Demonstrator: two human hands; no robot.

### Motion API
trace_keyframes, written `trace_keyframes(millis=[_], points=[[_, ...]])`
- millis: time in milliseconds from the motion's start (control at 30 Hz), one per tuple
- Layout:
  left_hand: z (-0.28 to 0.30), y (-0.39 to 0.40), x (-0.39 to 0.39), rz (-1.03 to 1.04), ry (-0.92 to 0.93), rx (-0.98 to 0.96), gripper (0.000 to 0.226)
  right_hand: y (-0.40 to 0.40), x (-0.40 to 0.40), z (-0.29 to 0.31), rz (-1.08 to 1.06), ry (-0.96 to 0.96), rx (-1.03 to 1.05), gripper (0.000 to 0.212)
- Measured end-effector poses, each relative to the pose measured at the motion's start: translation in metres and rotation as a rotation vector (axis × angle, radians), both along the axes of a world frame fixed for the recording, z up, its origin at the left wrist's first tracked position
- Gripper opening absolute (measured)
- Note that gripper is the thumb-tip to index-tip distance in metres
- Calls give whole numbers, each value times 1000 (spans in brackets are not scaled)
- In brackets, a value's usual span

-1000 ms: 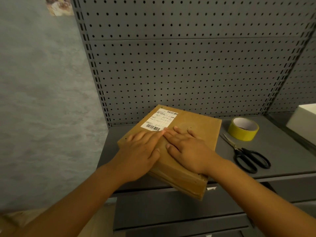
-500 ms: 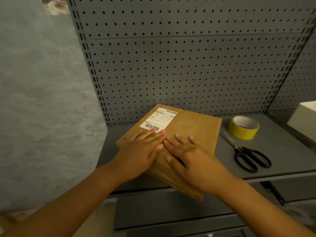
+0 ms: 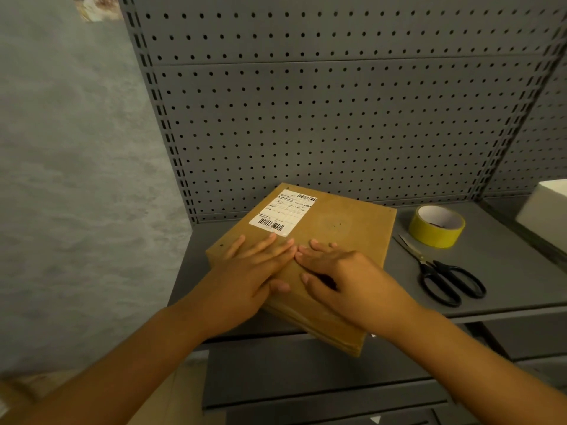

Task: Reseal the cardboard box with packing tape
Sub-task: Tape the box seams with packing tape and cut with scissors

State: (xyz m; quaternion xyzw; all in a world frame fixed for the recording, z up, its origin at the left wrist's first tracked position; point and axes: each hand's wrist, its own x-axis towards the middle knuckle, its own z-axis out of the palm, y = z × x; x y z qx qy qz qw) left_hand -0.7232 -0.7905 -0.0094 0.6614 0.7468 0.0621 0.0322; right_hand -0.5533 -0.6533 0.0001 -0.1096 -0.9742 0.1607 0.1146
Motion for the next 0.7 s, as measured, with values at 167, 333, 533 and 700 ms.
trace_keyframes(millis=[167,333,533,700], points=[[-1,-1,5,10,60,24,70,0,0,1,8,-56,15,54],[-4,-1,7,21,74,16,78,2,1,0,-15,-144,118,74],[6,3,18,67,-36,-41,72,-5,-1,5,-17,-195,150,78],[14,3,17,97,-133,-45,73,34,-11,20,-119,13,-82,42]])
